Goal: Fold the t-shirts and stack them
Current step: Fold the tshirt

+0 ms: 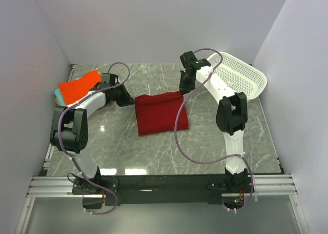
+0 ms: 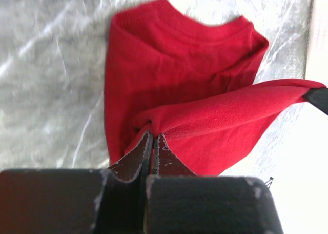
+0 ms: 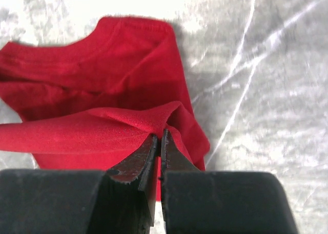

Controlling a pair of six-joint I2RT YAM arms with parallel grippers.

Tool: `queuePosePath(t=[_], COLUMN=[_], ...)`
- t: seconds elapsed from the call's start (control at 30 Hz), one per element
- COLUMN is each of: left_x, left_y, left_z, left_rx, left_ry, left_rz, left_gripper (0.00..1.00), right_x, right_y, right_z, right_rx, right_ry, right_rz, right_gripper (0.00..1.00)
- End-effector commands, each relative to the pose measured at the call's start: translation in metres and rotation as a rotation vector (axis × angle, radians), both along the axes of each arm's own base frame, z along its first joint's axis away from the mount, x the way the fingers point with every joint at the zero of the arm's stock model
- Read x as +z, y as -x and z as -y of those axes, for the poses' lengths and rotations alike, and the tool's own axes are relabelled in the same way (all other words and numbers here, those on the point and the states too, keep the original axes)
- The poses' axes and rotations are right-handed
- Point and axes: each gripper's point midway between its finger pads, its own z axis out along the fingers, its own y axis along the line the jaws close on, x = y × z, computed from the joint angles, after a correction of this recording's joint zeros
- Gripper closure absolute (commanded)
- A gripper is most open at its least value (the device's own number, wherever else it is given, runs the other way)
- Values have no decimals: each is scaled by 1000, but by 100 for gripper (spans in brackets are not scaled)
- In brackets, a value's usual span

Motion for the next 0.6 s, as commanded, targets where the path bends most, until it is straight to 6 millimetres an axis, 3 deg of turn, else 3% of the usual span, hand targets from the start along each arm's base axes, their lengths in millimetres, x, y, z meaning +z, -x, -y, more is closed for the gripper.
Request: queuePosePath(t=[0.0, 0.3, 0.33, 0.37, 0.47, 0.5, 0.57], left_x=[19, -3, -4, -6, 2, 9, 15], left_y=[-29, -41, -43, -43, -47, -49, -50], left_z=[-10, -16, -18, -21, -26, -26, -26], left_rx=[4, 7, 19, 30, 58, 57, 49], left_ry=[-15, -37, -48, -56, -74, -76, -73], left_rz=[103, 54, 52, 46, 68, 91, 114], left_gripper=[100, 99, 90, 58, 21, 18, 16], right_x=[6, -16, -14, -17, -9, -3, 10], right_y=[-23, -38, -40, -42, -47, -49, -53], right_z=[12, 1, -2, -4, -12, -15, -19], right_rx=[-5, -2, 1, 3, 22, 30, 36], right_ry=[24, -23, -33, -41, -78, -99, -122], right_rz=[50, 22, 30, 24, 43, 56, 90], right_gripper=[100, 100, 100, 77, 35, 23, 19])
